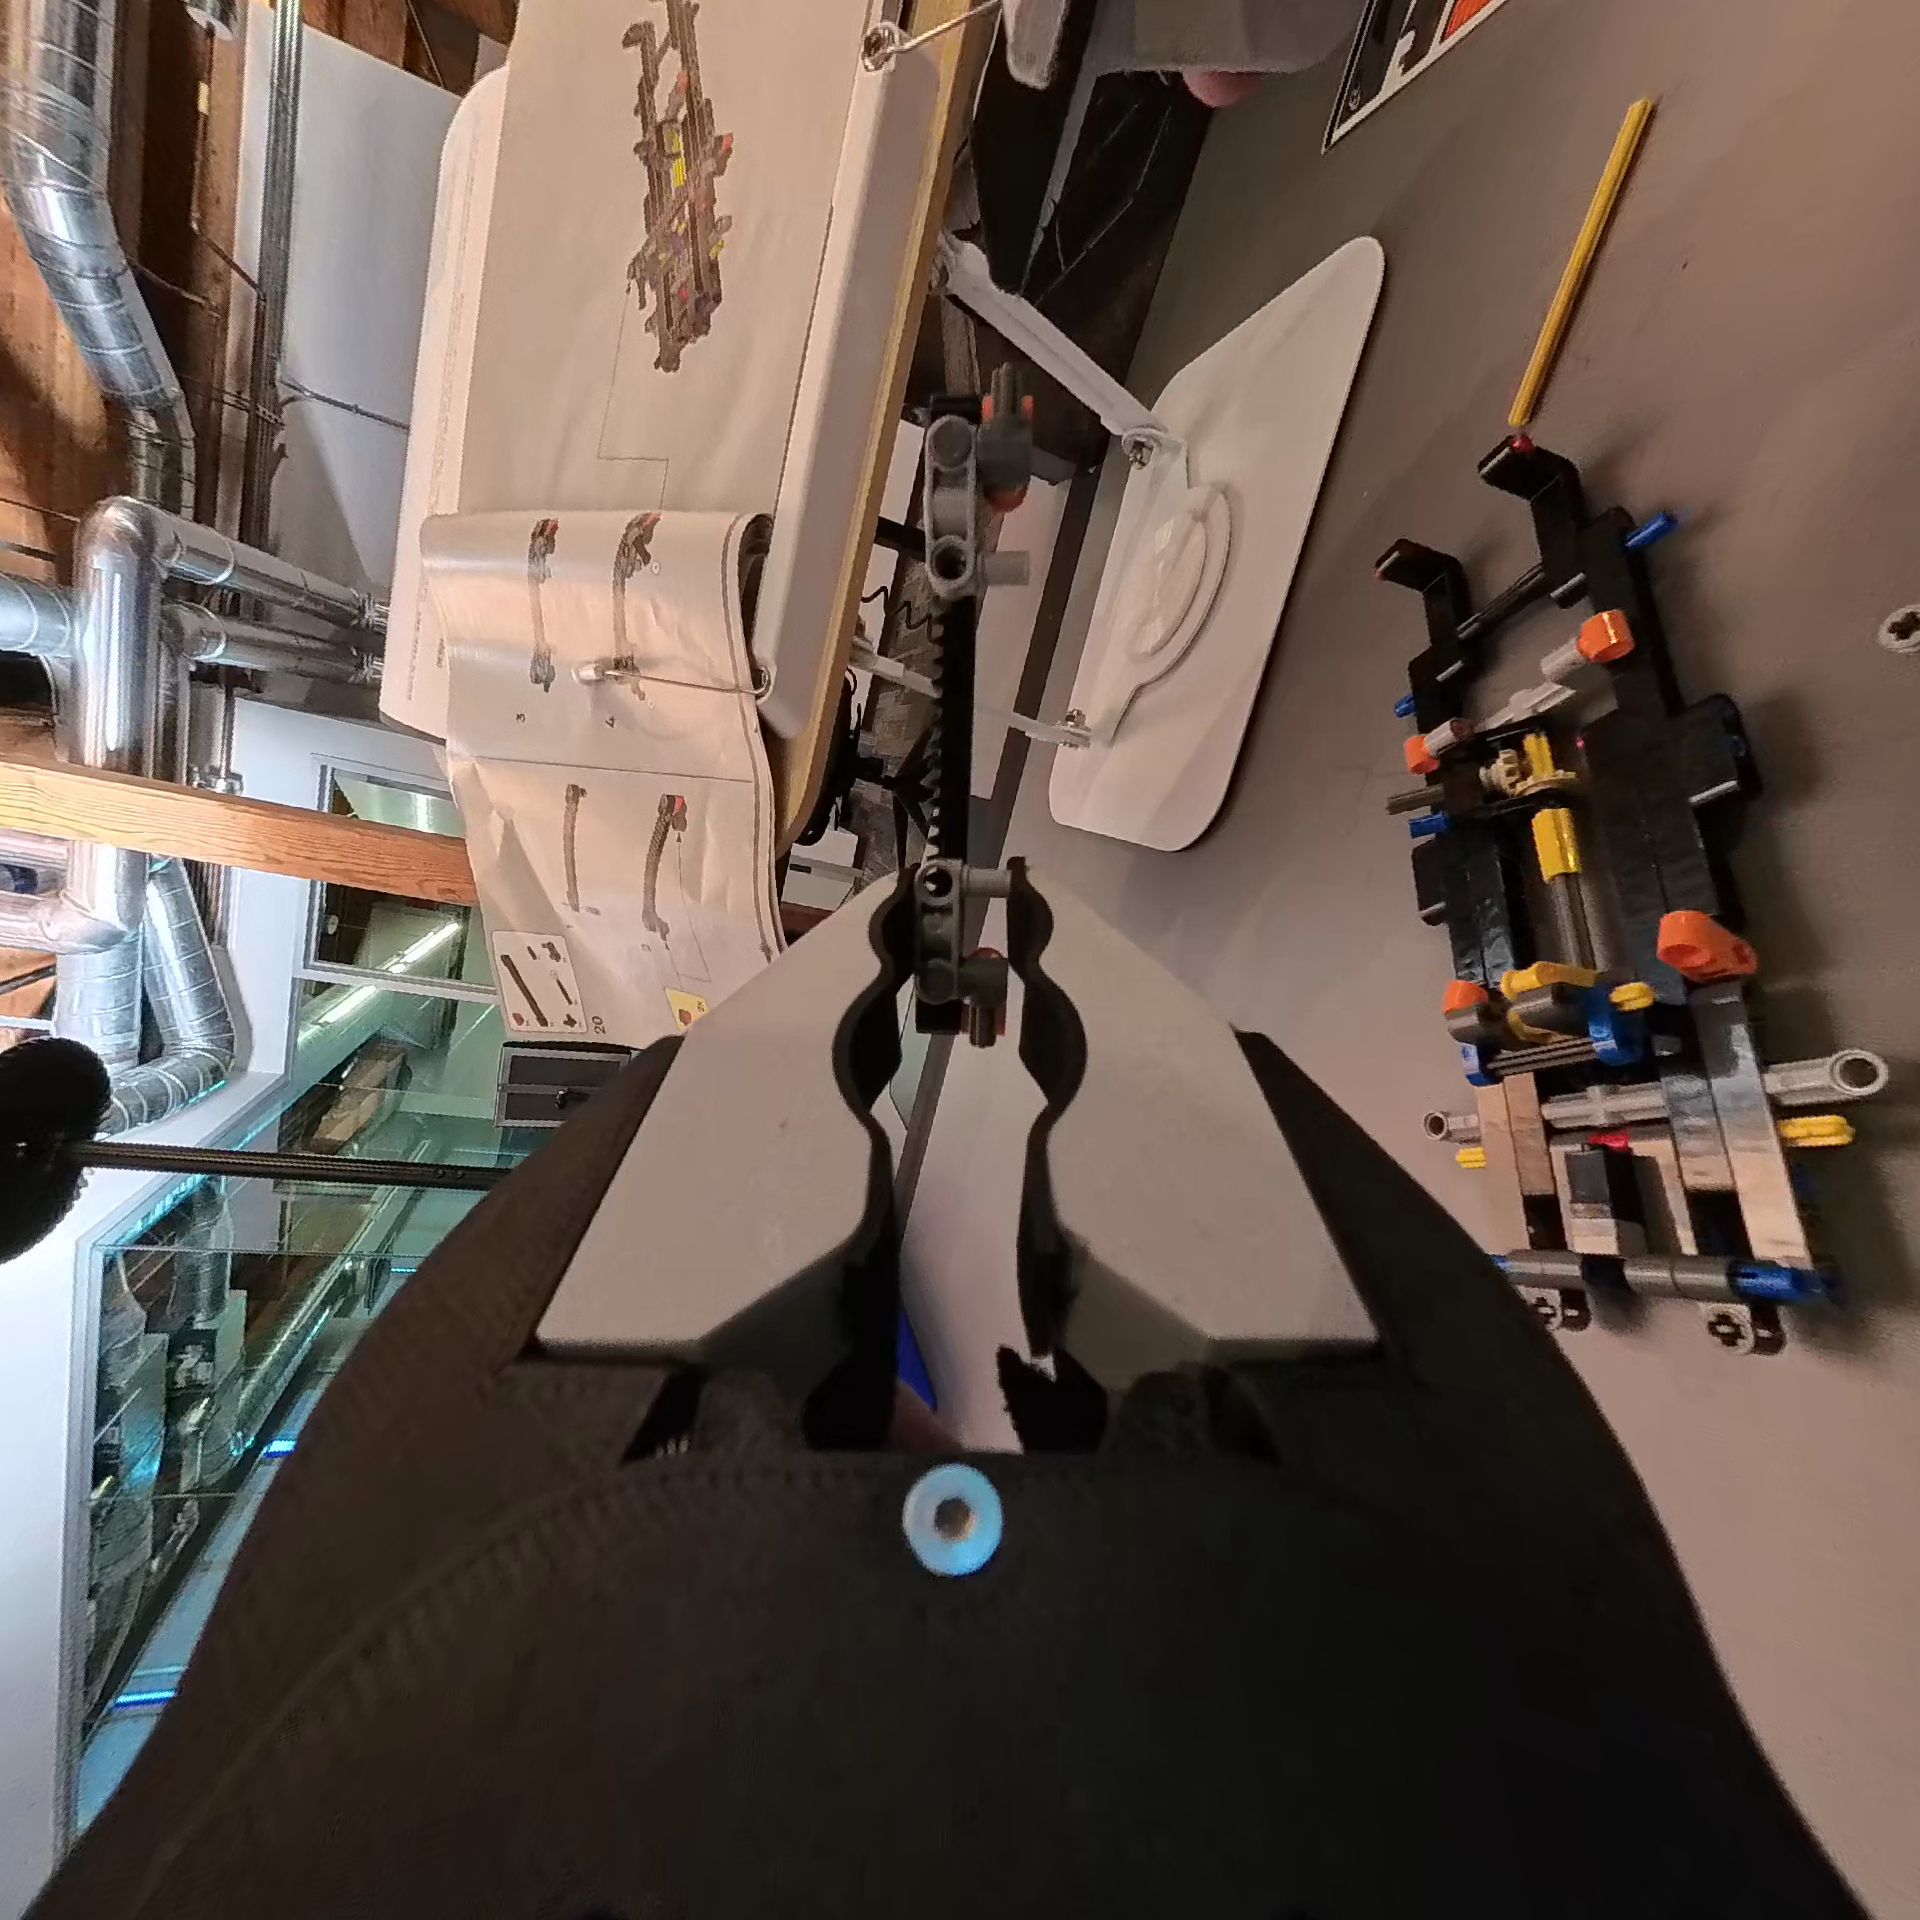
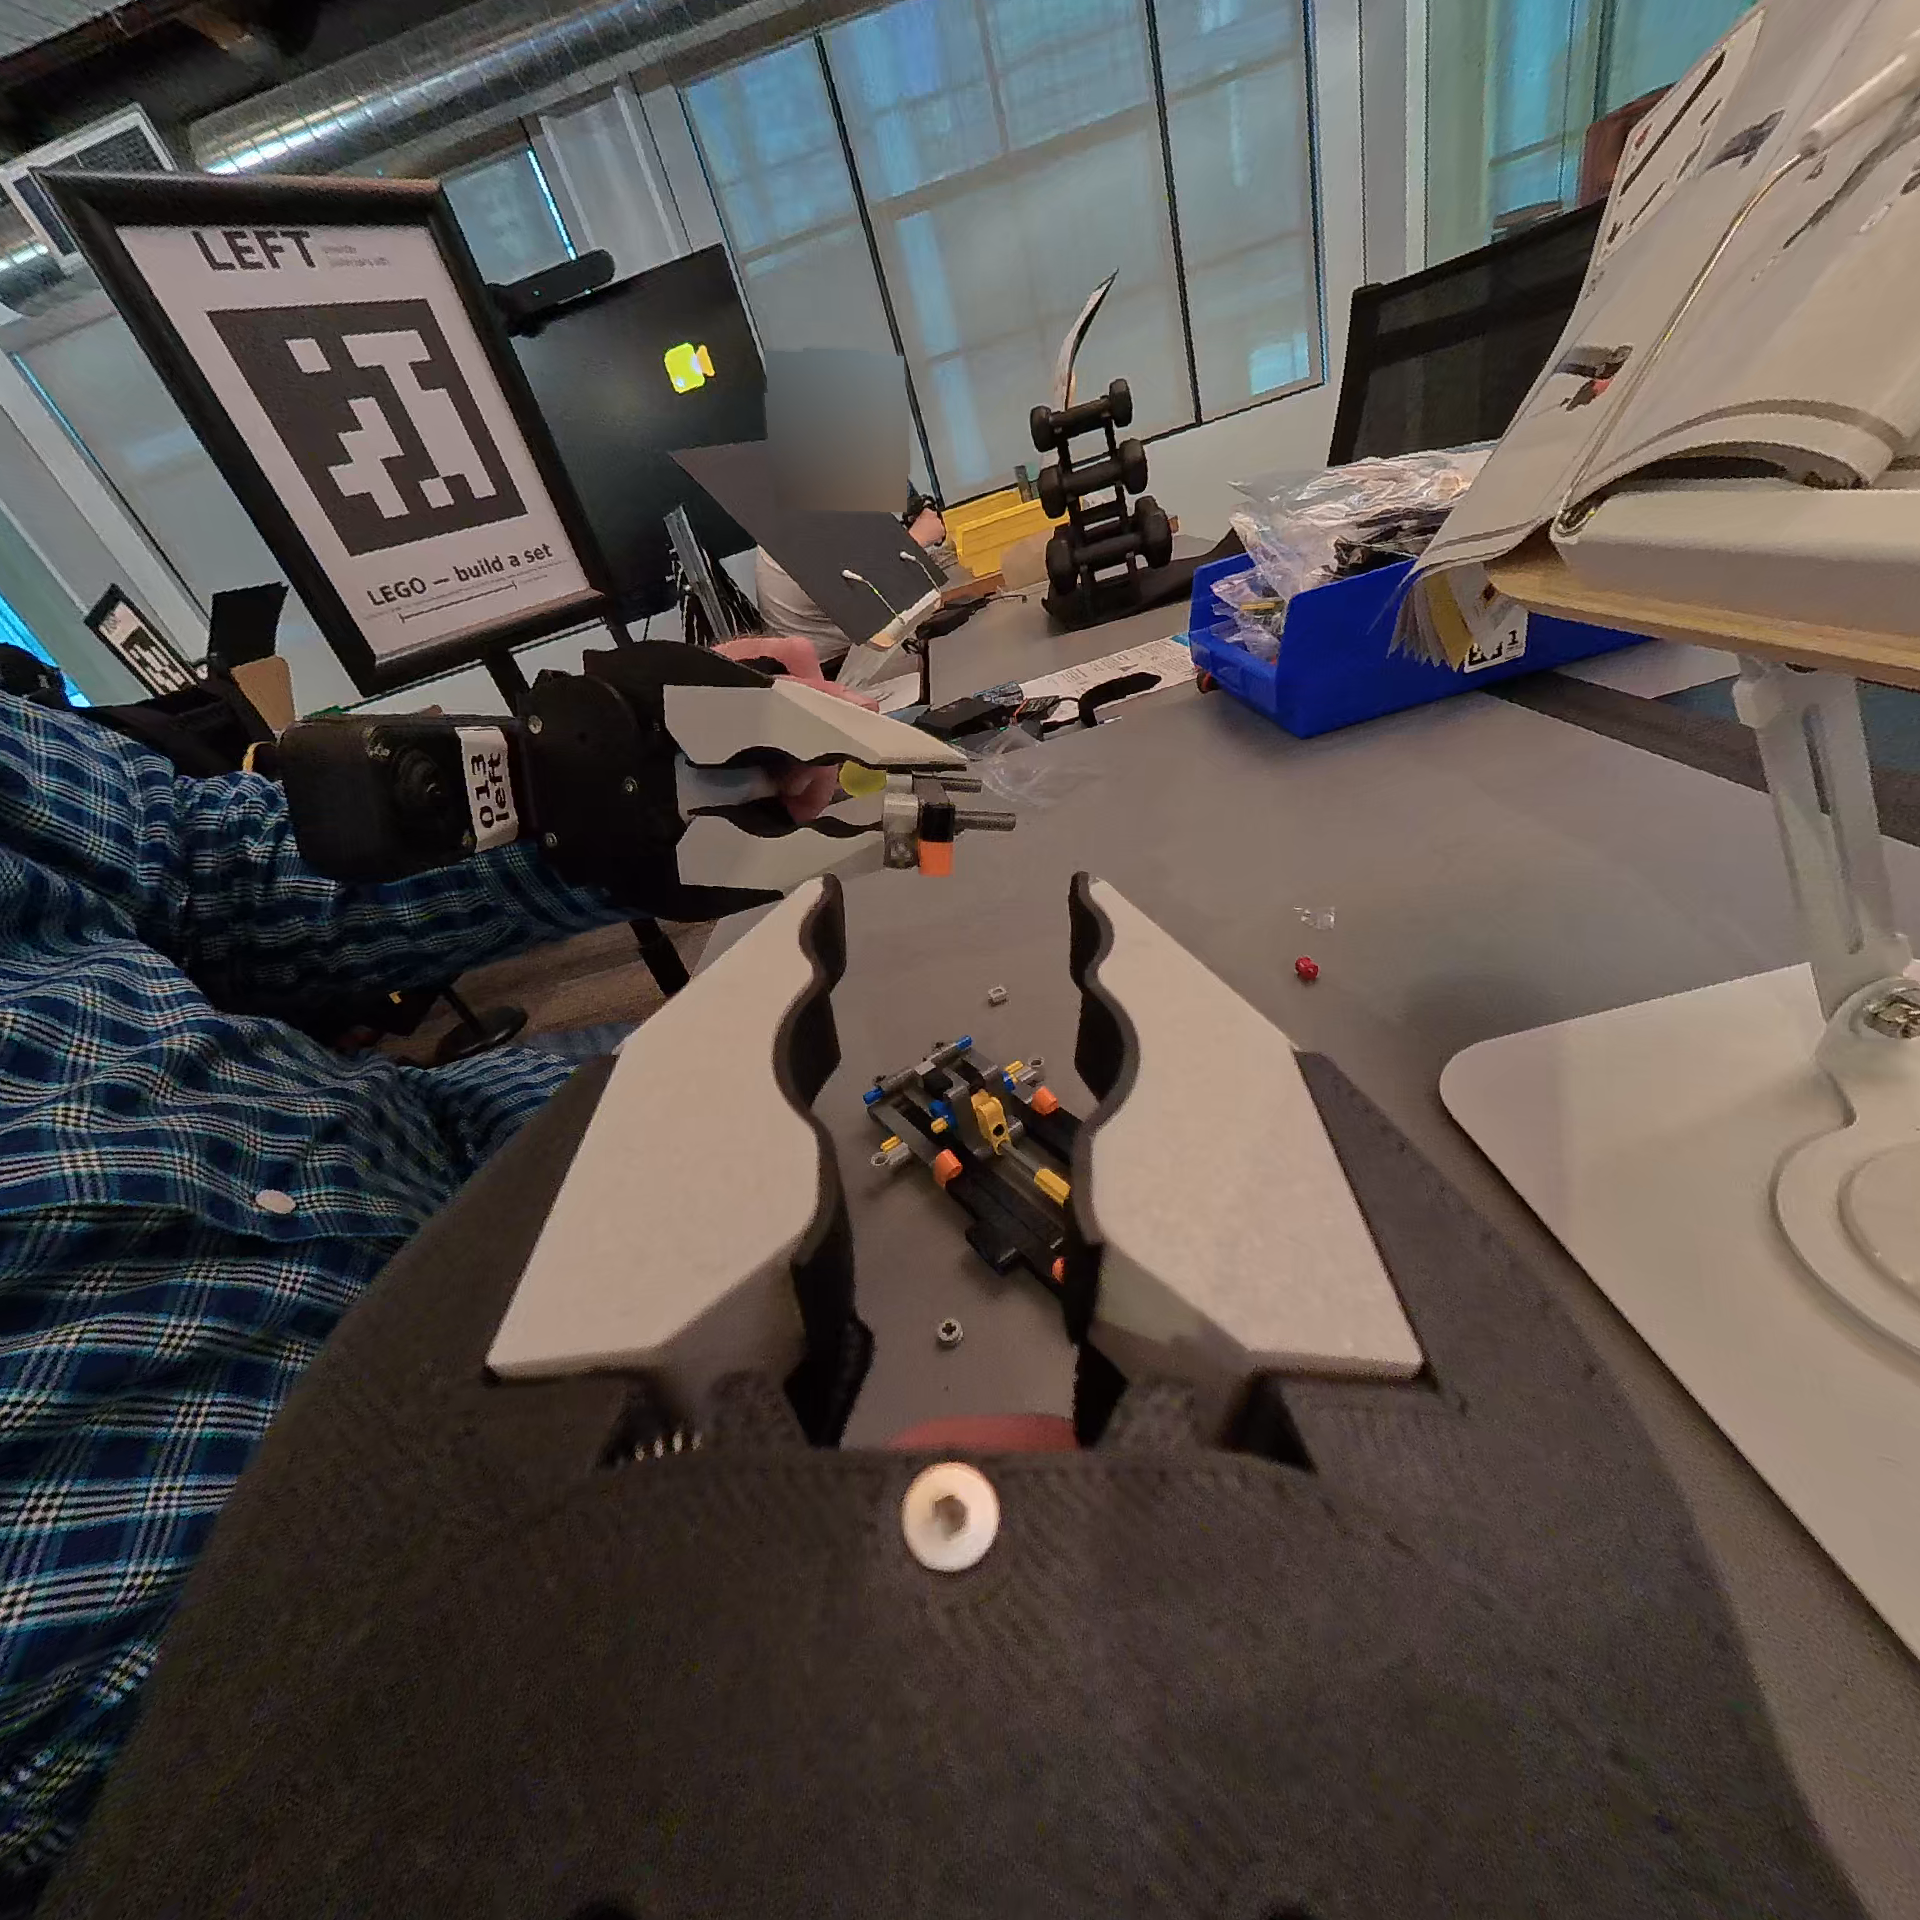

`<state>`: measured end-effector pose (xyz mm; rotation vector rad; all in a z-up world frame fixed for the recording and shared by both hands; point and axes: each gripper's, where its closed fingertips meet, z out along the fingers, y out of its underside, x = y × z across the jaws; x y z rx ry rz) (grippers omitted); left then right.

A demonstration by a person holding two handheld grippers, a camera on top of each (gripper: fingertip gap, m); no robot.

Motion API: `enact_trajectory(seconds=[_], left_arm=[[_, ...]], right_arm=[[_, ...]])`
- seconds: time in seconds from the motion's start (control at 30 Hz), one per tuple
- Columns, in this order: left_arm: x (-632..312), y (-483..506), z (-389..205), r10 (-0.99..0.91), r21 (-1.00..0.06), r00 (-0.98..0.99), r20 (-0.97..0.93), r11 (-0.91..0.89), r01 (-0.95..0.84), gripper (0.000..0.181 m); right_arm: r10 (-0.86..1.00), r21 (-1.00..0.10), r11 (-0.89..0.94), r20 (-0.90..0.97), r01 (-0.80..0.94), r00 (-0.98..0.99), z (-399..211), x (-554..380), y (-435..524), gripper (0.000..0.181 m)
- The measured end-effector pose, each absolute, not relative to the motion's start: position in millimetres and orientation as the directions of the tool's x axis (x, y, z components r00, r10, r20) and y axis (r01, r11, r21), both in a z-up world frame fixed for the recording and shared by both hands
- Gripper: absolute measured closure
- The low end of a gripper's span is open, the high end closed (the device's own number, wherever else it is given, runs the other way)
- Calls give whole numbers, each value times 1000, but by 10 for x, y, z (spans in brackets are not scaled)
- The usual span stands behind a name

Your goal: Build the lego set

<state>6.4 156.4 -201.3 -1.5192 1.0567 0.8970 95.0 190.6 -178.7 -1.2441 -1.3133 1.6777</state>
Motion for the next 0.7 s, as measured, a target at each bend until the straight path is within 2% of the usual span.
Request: enact_trajectory(seconds=[0.7], left_arm=[[198,1555,-2012,-181,-332,334,-925,-42,-942,166]], right_arm=[[879,-961,-268,-271,64,-393,-1770,959,1764,132]])
